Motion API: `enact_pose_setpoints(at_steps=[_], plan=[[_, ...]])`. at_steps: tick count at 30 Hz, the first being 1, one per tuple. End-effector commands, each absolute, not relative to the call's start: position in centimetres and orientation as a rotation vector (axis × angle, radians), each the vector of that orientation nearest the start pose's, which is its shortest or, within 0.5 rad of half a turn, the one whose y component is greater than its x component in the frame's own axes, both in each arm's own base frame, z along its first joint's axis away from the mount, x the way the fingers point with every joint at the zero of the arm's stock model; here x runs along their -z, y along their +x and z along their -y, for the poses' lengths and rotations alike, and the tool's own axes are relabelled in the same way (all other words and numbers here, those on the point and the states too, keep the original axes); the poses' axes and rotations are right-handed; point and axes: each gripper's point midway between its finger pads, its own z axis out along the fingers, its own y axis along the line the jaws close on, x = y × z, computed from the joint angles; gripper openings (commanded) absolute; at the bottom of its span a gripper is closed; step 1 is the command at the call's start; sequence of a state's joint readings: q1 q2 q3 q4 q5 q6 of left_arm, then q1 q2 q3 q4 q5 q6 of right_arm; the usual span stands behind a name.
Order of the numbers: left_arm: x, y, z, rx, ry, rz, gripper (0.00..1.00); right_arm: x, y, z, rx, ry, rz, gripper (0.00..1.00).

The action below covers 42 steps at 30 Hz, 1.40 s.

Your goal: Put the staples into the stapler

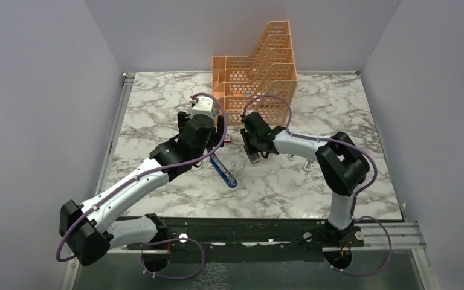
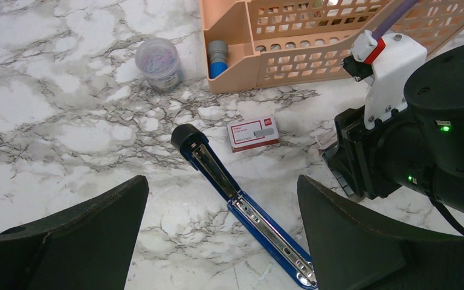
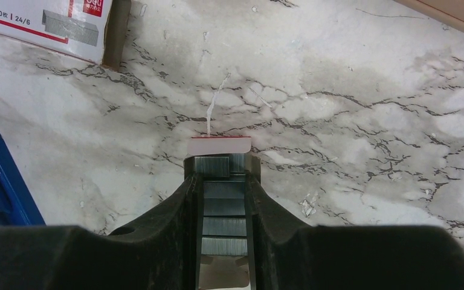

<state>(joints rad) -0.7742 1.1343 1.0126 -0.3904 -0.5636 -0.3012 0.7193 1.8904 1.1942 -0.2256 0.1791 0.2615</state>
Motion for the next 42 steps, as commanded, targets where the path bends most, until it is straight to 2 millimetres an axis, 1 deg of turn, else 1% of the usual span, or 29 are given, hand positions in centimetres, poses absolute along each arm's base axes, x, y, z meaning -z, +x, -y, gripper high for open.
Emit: enact_pose_setpoints(at_steps=[1,6,12,16,19,22,26,30,34,39,42], plan=[[-24.0,30.3,17.4,0.085,0.122,-1.971,0.94,-5.4,35.9,-28.1,-0.182,-0.445,-2.380,0.31],[-24.1,30.3,17.4,0.087,0.119,-1.969,0.94,-6.7,35.8,-28.1,-0.194,-0.427,-2.373,0.31],[-24.1,30.2,17.4,0.088,0.119,-1.968,0.94,-7.4,35.3,-27.8,-0.207,-0.413,-2.382,0.31],[-24.1,30.2,17.3,0.090,0.118,-1.968,0.94,-7.6,34.5,-26.9,-0.187,-0.399,-2.396,0.31],[-24.2,30.2,17.4,0.095,0.119,-1.967,0.94,-7.6,33.1,-25.8,-0.176,-0.401,-2.424,0.31],[-24.2,30.1,17.4,0.102,0.115,-1.965,0.94,-7.0,31.2,-24.4,-0.164,-0.408,-2.470,0.31],[-24.2,30.0,17.6,0.115,0.115,-1.967,0.94,-5.3,28.1,-22.3,-0.135,-0.412,-2.572,0.31],[-24.3,29.9,17.7,0.129,0.114,-1.968,0.94,-3.8,25.7,-21.0,-0.130,-0.401,-2.644,0.31],[-24.3,29.9,18.0,0.147,0.118,-1.970,0.94,-2.8,24.8,-20.5,-0.131,-0.401,-2.669,0.31],[-24.2,29.8,18.1,0.160,0.120,-1.973,0.94,-1.7,24.6,-20.3,-0.116,-0.420,-2.687,0.32],[-24.2,29.8,18.2,0.161,0.121,-1.973,0.94,-1.7,24.8,-20.3,-0.104,-0.412,-2.683,0.38]])
